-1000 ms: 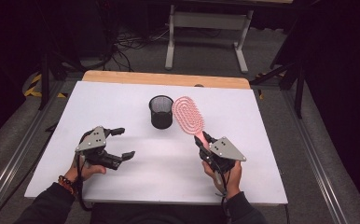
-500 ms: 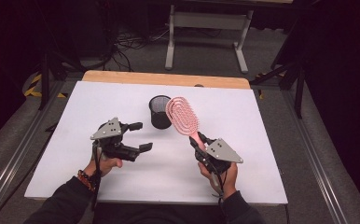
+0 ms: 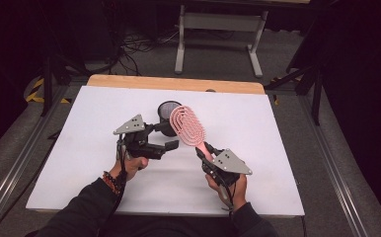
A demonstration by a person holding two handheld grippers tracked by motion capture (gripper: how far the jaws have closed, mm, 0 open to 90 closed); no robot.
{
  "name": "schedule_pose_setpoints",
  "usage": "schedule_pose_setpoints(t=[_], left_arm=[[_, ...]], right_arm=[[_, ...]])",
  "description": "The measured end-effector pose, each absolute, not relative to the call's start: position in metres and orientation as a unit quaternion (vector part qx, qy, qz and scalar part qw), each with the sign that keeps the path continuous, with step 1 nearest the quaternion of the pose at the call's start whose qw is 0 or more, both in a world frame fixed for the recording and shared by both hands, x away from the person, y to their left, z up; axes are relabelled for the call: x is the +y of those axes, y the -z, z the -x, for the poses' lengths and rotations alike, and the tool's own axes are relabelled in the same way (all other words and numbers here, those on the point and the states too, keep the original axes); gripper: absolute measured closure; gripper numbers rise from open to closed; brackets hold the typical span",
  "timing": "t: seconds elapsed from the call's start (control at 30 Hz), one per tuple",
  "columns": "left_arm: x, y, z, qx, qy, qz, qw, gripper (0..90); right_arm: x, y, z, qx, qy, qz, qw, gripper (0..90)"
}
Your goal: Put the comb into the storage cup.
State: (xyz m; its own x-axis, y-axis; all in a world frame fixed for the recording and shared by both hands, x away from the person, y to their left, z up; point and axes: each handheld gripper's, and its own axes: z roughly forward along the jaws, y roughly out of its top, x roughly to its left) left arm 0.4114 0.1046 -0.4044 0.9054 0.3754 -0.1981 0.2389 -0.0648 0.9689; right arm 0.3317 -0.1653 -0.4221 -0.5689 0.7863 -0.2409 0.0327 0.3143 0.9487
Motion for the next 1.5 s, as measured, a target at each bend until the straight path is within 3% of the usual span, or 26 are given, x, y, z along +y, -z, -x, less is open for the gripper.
schedule_pose_setpoints(t=[0.53,0.6,0.67,0.87,1.3,1.5], left_arm=[[0.084,0.396,-0.412,0.209,-0.039,-0.71,0.672,22.8],[0.084,0.395,-0.41,0.208,-0.042,-0.706,0.675,26.4],[0.084,0.393,-0.409,0.208,-0.046,-0.702,0.679,36.7],[0.082,0.389,-0.41,0.213,-0.052,-0.697,0.682,55.4],[0.076,0.381,-0.403,0.175,-0.052,-0.688,0.702,62.5],[0.079,0.374,-0.397,0.167,-0.083,-0.687,0.703,63.2]], right_arm=[[-0.153,0.429,-0.325,0.735,-0.495,-0.259,0.384,68.9],[-0.153,0.431,-0.325,0.735,-0.493,-0.259,0.387,69.0],[-0.154,0.433,-0.326,0.735,-0.49,-0.266,0.386,69.0],[-0.155,0.436,-0.33,0.734,-0.488,-0.277,0.381,69.0],[-0.161,0.437,-0.333,0.727,-0.502,-0.285,0.37,68.5],[-0.162,0.435,-0.335,0.721,-0.52,-0.285,0.358,64.1]])
